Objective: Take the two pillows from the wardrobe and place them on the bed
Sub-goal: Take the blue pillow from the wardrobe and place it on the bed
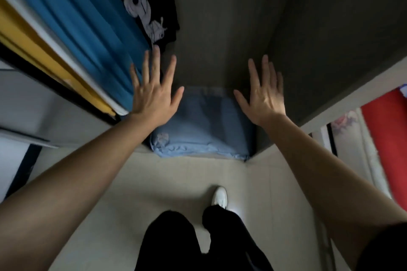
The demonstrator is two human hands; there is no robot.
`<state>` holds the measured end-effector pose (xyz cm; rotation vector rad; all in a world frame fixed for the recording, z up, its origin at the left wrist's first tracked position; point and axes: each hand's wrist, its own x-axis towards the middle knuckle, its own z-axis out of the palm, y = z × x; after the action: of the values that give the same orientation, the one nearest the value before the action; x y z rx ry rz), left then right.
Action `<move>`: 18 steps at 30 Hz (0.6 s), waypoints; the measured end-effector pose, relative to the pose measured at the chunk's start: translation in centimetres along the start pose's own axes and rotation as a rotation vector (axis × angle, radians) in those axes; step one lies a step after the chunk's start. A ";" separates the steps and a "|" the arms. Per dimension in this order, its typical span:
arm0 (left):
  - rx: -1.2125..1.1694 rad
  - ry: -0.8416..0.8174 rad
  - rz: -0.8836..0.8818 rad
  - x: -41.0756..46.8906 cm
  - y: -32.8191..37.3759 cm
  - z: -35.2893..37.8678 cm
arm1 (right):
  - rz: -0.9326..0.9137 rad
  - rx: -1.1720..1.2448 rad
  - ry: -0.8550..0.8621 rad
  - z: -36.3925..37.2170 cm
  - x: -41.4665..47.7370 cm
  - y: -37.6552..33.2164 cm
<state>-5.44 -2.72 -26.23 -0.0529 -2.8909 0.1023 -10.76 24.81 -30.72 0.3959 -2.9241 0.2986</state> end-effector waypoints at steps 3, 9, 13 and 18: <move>-0.010 -0.072 -0.004 0.6 -0.7 4.1 | -0.008 0.014 -0.097 4.1 1.4 -0.3; -0.027 -0.231 0.045 2.3 -2.4 15.6 | 0.020 0.038 -0.187 13.7 3.6 -1.1; -0.048 -0.333 0.032 1.8 -2.7 25.9 | 0.101 0.057 -0.226 23.2 3.1 -1.5; -0.148 -0.429 0.063 -2.5 -2.7 39.7 | 0.157 0.085 -0.355 38.6 -1.9 -2.2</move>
<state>-12.86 -8.11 -65.01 -0.1680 -3.3212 -0.1036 -13.99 14.64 -67.91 0.2520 -3.3074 0.4147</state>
